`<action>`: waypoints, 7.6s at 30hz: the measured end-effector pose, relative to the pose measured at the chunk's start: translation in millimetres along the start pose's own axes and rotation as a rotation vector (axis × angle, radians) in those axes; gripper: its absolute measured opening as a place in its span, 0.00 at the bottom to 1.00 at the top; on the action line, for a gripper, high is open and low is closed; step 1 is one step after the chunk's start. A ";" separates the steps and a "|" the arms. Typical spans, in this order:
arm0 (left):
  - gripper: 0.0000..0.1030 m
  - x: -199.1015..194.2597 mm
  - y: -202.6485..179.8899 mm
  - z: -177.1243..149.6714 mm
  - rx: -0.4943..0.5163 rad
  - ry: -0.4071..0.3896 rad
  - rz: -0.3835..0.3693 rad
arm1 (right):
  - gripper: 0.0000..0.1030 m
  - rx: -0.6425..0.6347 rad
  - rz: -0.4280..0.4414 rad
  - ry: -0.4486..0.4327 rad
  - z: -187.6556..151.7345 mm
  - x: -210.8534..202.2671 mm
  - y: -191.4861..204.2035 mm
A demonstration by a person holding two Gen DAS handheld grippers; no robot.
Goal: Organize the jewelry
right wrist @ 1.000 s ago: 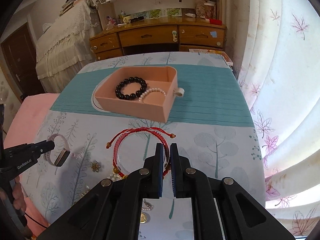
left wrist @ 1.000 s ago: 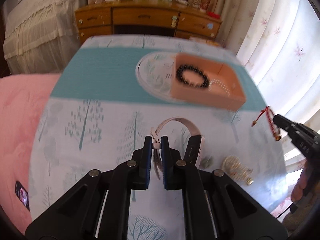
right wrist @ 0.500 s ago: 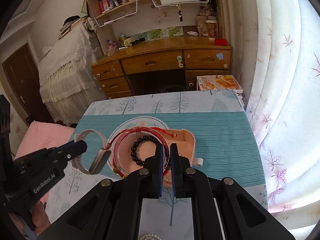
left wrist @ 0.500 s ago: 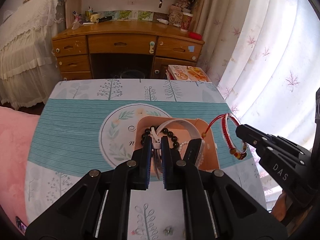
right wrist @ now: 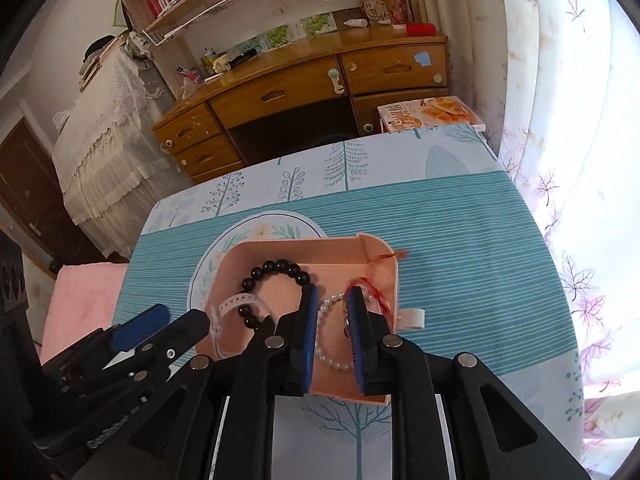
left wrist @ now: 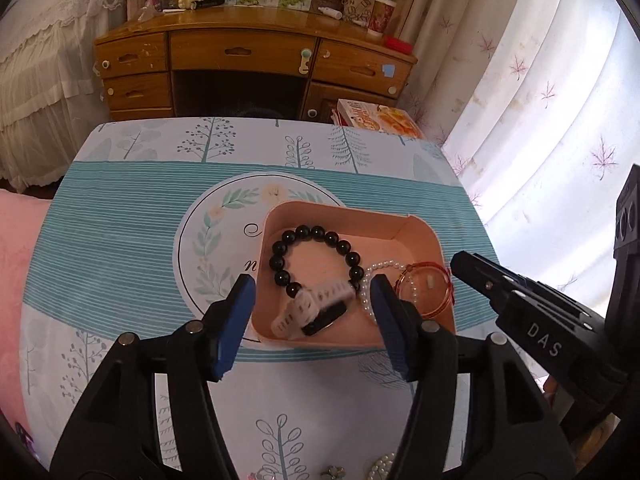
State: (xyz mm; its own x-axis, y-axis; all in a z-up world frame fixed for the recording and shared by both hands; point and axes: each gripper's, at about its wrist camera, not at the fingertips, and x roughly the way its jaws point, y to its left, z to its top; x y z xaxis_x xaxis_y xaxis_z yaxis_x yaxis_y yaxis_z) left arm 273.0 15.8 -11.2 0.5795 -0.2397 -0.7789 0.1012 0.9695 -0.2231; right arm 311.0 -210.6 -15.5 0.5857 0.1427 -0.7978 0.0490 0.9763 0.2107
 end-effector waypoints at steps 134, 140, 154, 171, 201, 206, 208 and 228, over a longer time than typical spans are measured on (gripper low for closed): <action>0.02 -108.7 15.7 -229.9 -0.009 0.050 -0.053 | 0.09 -0.597 0.169 0.254 -230.2 -36.4 17.4; 0.02 -127.2 12.1 -216.2 0.010 -0.002 -0.055 | 0.09 -0.548 0.205 0.198 -220.2 -61.5 14.0; 0.03 -171.2 1.2 -148.6 0.070 -0.085 -0.053 | 0.09 -0.473 0.217 -0.068 -127.6 -169.8 24.5; 0.50 -79.4 -3.6 -214.7 0.057 0.200 -0.014 | 0.09 -0.378 0.130 -0.236 -14.9 -210.8 53.7; 0.04 -66.2 3.1 -214.0 0.061 0.209 0.038 | 0.21 -0.207 0.059 -0.040 -36.8 -62.4 -20.2; 0.02 -85.2 2.4 -199.5 0.070 0.174 0.041 | 0.21 -0.209 0.061 -0.024 -53.1 -61.8 -28.6; 0.00 -96.0 0.4 -188.2 0.081 0.142 0.041 | 0.21 -0.200 0.058 -0.018 -55.6 -60.1 -33.7; 0.38 -85.4 -6.4 -152.2 -0.013 0.244 -0.047 | 0.21 -0.196 0.054 0.022 -56.9 -40.9 -33.1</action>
State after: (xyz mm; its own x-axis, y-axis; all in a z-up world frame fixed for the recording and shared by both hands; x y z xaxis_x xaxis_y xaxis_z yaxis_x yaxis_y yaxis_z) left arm 99.8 22.3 -32.5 0.3622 -0.2914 -0.8854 0.1121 0.9566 -0.2690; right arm 239.4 -239.4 -21.9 0.5657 0.1972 -0.8007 -0.1415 0.9798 0.1413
